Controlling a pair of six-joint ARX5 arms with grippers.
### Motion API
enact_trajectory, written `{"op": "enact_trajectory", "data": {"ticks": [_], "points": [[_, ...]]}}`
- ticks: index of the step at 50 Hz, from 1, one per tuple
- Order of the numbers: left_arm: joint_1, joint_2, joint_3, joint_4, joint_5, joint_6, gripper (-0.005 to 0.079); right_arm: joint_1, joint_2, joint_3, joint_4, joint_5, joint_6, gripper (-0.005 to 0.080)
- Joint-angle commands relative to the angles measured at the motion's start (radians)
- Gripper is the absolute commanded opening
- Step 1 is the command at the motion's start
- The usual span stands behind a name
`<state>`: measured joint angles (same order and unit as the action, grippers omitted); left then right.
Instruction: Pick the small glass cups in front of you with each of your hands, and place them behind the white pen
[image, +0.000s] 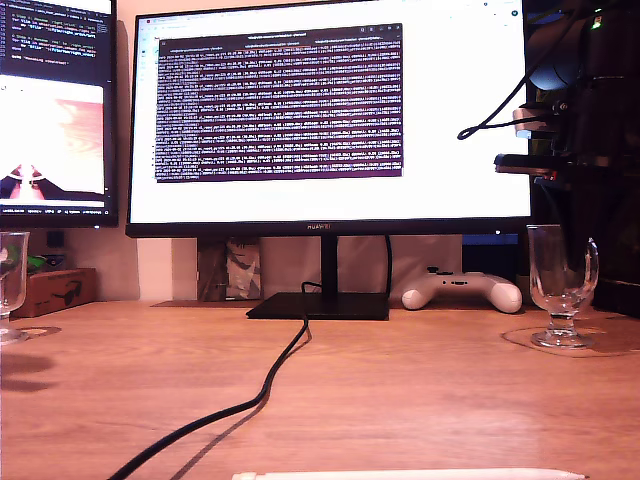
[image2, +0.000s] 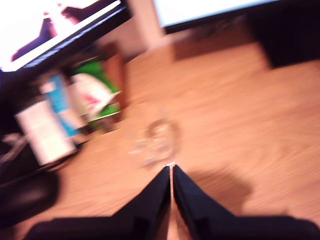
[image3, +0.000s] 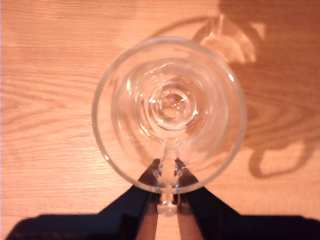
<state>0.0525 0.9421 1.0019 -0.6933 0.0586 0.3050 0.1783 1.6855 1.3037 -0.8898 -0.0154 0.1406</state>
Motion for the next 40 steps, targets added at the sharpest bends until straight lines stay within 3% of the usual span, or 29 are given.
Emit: {"op": "enact_trajectory", "data": {"ticks": [1, 10, 16, 19, 30, 34, 40], "points": [[0.010, 0.062, 0.047, -0.046, -0.007, 0.032, -0.0016, 0.005, 0.000, 0.008, 0.010, 0.000, -0.025, -0.0013], [0.046, 0.244, 0.197, -0.168, -0.021, 0.244, -0.0020, 0.005, 0.000, 0.008, 0.010, 0.000, -0.061, -0.0013], [0.091, 0.370, 0.288, -0.230, -0.020, 0.267, -0.0020, 0.005, 0.000, 0.008, 0.016, -0.001, -0.071, -0.0013], [0.113, 0.430, 0.329, -0.257, -0.010, 0.344, -0.0020, 0.005, 0.000, 0.008, 0.021, -0.001, -0.078, -0.0013], [0.129, 0.585, 0.448, -0.322, 0.105, 0.436, -0.0012, 0.005, 0.000, 0.008, 0.034, -0.004, -0.091, -0.0013], [0.129, 0.626, 0.478, -0.325, 0.138, 0.433, 0.0061, 0.005, 0.000, 0.008, 0.040, -0.005, -0.092, -0.0013], [0.129, 0.679, 0.497, -0.325, 0.160, 0.426, 0.0267, 0.005, 0.000, 0.008, 0.044, -0.005, -0.093, -0.0013]]}}
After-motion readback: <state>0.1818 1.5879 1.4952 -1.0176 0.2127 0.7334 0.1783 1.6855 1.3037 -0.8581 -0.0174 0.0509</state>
